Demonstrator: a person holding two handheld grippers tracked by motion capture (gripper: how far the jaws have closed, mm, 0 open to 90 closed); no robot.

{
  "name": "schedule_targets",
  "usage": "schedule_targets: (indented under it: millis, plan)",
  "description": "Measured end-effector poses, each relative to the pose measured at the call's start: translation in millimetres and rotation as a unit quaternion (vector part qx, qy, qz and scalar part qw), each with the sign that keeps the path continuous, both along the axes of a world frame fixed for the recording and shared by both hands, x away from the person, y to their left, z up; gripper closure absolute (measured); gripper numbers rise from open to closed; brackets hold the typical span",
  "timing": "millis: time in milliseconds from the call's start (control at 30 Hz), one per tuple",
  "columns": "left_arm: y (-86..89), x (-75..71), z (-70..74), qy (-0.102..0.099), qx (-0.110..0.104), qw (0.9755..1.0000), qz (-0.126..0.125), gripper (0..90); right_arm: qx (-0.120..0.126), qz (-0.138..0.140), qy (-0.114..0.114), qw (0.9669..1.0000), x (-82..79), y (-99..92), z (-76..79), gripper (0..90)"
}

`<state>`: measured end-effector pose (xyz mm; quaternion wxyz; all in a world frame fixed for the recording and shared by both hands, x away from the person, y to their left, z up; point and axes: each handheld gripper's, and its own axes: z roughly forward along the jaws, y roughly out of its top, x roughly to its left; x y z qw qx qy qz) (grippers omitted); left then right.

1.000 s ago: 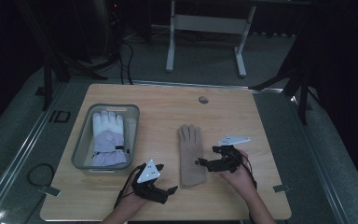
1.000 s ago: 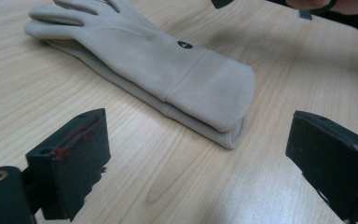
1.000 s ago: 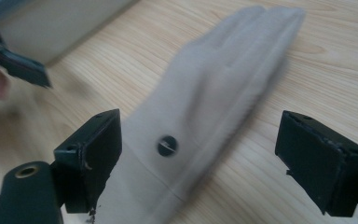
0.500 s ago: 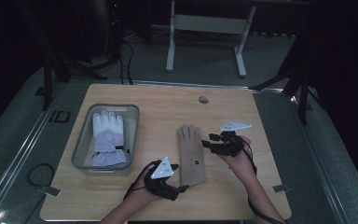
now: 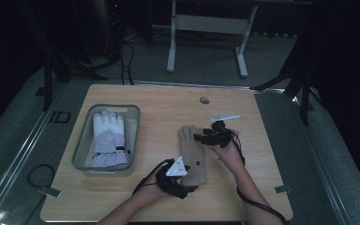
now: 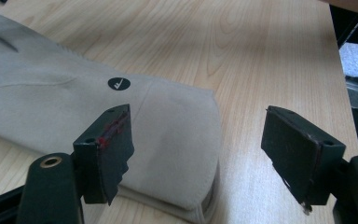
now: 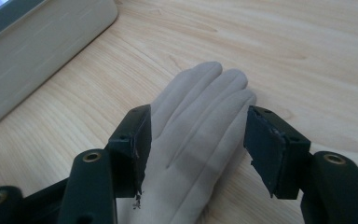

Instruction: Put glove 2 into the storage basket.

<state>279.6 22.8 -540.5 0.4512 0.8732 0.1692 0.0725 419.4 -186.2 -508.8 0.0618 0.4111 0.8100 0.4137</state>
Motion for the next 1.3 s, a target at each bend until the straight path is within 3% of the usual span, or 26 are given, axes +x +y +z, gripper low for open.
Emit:
schedule_targets:
  millis: [167, 200, 367, 400, 433, 500, 533, 567, 600, 633, 667, 900, 967, 1033, 1067, 1100, 1200, 1233, 1300]
  plan:
    - [-3.5, 3.3, -7.5, 0.011, 0.019, 0.9997, -0.006, 31.6, -0.027, -0.013, 0.03, 0.9991, 7.0, 5.1, -20.1, 38.1]
    - [-3.8, 4.1, -10.2, 0.017, 0.029, 0.9994, -0.009, 31.6, -0.035, -0.01, 0.045, 0.9983, 8.2, 5.8, -28.2, 37.6]
    - [-4.4, 3.7, -12.8, 0.022, 0.043, 0.9988, -0.007, 32.3, -0.037, 0.02, 0.04, 0.9983, 5.5, 7.2, -37.0, 46.0]
    - [-5.1, 4.0, -13.8, 0.023, 0.045, 0.9987, -0.007, 32.3, -0.032, 0.036, 0.033, 0.9983, 2.0, 7.4, -38.0, 53.5]
    - [-5.1, 4.0, -13.8, 0.023, 0.045, 0.9987, -0.007, 32.5, -0.032, 0.036, 0.033, 0.9983, 2.0, 7.4, -38.0, 53.5]
    - [-6.1, 4.4, -14.5, 0.021, 0.052, 0.9984, -0.007, 33.6, -0.039, 0.044, 0.018, 0.9981, -2.5, 9.1, -37.0, 62.7]
    - [-6.6, 4.4, -14.5, 0.02, 0.054, 0.9983, -0.007, 34.6, -0.071, 0.054, -0.021, 0.9958, -9.9, 14.2, -34.3, 67.4]
    - [-6.6, 4.4, -14.5, 0.02, 0.054, 0.9983, -0.007, 35.6, -0.071, 0.054, -0.021, 0.9958, -9.9, 14.2, -34.3, 67.4]
    - [-6.6, 3.8, -14.7, 0.019, 0.056, 0.9982, -0.01, 36.0, -0.108, 0.064, -0.068, 0.9897, -19.7, 21.4, -32.9, 70.0]
    - [-6.6, 3.8, -14.7, 0.019, 0.056, 0.9982, -0.01, 37.0, -0.108, 0.064, -0.068, 0.9897, -19.7, 21.4, -32.9, 70.0]
    - [-6.0, 3.5, -15.2, 0.018, 0.059, 0.998, -0.015, 37.1, -0.127, 0.07, -0.097, 0.9847, -25.9, 24.8, -33.1, 71.7]
    - [-6.7, 2.2, -16.3, 0.005, 0.072, 0.9971, -0.024, 36.5, -0.129, 0.06, -0.119, 0.9827, -31.5, 25.7, -33.8, 74.8]
    - [-7.7, 1.4, -16.4, 0.0, 0.077, 0.9968, -0.02, 40.1, -0.131, 0.059, -0.126, 0.9815, -33.0, 26.3, -34.1, 74.9]
    - [-8.3, 1.1, -15.9, -0.007, 0.085, 0.9962, -0.017, 42.5, -0.13, 0.059, -0.126, 0.9816, -33.2, 26.3, -34.3, 74.9]
    - [-11.1, 0.1, -14.4, -0.021, 0.102, 0.9945, -0.011, 42.5, -0.128, 0.059, -0.123, 0.9823, -32.5, 25.9, -34.1, 74.9]
    - [-12.7, -0.7, -13.8, -0.027, 0.109, 0.9937, -0.008, 48.5, -0.12, 0.057, -0.114, 0.9845, -30.1, 24.4, -33.9, 74.9]
    - [-14.4, -0.1, -11.8, -0.033, 0.121, 0.9921, 0.005, 56.3, -0.116, 0.057, -0.108, 0.9857, -28.7, 23.8, -33.4, 74.9]
    - [-14.0, 0.9, -11.5, -0.036, 0.123, 0.9917, 0.014, 69.4, -0.113, 0.055, -0.102, 0.9869, -28.3, 23.6, -33.0, 75.0]
    - [-12.1, 4.9, -10.1, -0.025, 0.117, 0.9926, 0.023, 73.9, -0.107, 0.054, -0.098, 0.9879, -27.6, 22.9, -32.7, 75.3]
